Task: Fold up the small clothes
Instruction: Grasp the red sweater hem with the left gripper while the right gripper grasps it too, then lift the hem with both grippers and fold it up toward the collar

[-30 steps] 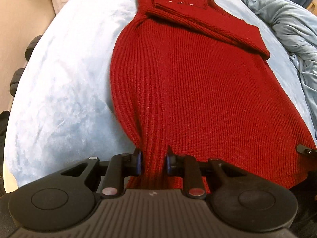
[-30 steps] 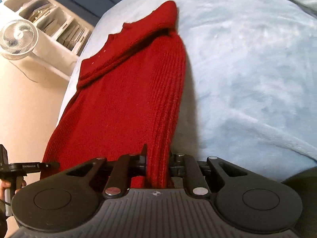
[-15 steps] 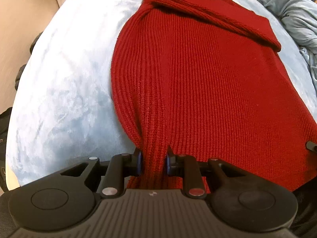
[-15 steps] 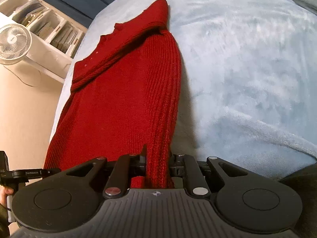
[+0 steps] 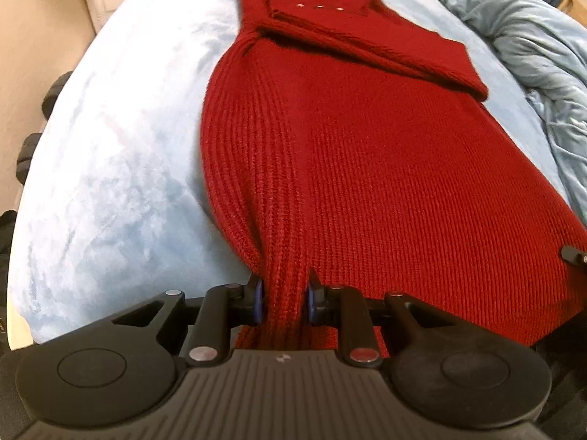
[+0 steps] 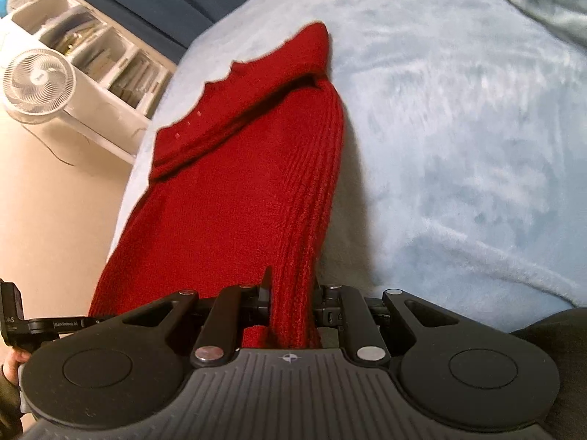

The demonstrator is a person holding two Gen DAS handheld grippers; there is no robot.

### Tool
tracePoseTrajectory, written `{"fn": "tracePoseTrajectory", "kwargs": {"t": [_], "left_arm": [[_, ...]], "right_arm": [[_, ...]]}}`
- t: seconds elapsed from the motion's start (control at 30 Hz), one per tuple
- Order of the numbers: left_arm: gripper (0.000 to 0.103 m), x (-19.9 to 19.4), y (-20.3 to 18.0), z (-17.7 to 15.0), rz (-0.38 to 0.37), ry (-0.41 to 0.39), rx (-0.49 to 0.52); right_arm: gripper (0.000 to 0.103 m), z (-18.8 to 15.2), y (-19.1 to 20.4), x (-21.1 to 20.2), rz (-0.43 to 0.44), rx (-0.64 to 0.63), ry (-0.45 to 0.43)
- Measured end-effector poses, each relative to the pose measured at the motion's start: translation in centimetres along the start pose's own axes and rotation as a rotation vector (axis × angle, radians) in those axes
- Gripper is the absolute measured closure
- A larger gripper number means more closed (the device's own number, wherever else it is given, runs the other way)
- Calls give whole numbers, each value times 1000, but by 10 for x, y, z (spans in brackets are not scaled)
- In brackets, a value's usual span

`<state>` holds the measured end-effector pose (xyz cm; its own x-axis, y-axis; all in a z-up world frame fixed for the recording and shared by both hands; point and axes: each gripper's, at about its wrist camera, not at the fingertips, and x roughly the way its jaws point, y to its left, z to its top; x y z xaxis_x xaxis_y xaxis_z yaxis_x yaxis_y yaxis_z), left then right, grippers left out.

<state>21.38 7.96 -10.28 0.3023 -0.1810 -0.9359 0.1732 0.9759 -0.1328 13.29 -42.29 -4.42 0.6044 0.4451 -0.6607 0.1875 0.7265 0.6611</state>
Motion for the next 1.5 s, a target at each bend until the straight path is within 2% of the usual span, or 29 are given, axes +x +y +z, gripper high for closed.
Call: {"fn": "tracePoseTrajectory", "kwargs": {"t": [0.13, 0.43, 0.6, 0.77, 0.83, 0.93, 1.0, 1.07, 1.13, 1.17, 1.2, 1.23, 1.27, 1.3, 1.33, 1.4, 1.5], "left_arm": [[79, -6, -4, -20, -29, 13, 3], [79, -23, -3, -64, -98, 50, -17], [80, -21, 7, -60, -126, 71, -52], [80, -22, 10, -44, -156, 114, -79], [80, -26, 11, -25, -156, 137, -98], [80, -33, 18, 25, -151, 166, -151], [80, -42, 23, 71, -180, 110, -166], [79, -45, 31, 136, -193, 24, -184], [73, -34, 43, 198, -205, -38, -253], [58, -26, 51, 228, -193, -78, -303], [29, -17, 59, 257, -151, -109, -356], [20, -12, 64, 277, -92, -142, -406], [13, -9, 69, 292, -36, -187, -440], [11, -7, 70, 300, -11, -210, -452], [9, -4, 72, 305, -7, -217, -448], [9, 8, 66, 305, -16, -225, -400], [9, 39, 50, 287, 15, -199, -304]], "right_arm": [[89, -1, -2, -19, -3, 6, -18], [89, -33, -4, -63, -21, 20, -1], [89, -40, -9, -64, -51, 43, 37], [89, -26, 3, -58, -67, 22, 73], [89, -12, 12, -59, -58, 5, 84], [89, 26, 27, -59, -37, -23, 91], [89, 62, 42, -53, -27, -65, 88], [89, 109, 65, -38, -22, -105, 84], [88, 162, 91, -11, -35, -115, 65], [85, 185, 98, 4, -56, -81, 50], [77, 210, 104, 21, -83, -37, 31], [72, 232, 106, 38, -113, 0, 9], [54, 249, 103, 52, -142, 44, -13], [43, 259, 97, 61, -198, 97, -23], [40, 263, 89, 65, -219, 147, -45], [37, 257, 73, 61, -175, 206, -99], [36, 237, 50, 57, -138, 194, -175]]}}
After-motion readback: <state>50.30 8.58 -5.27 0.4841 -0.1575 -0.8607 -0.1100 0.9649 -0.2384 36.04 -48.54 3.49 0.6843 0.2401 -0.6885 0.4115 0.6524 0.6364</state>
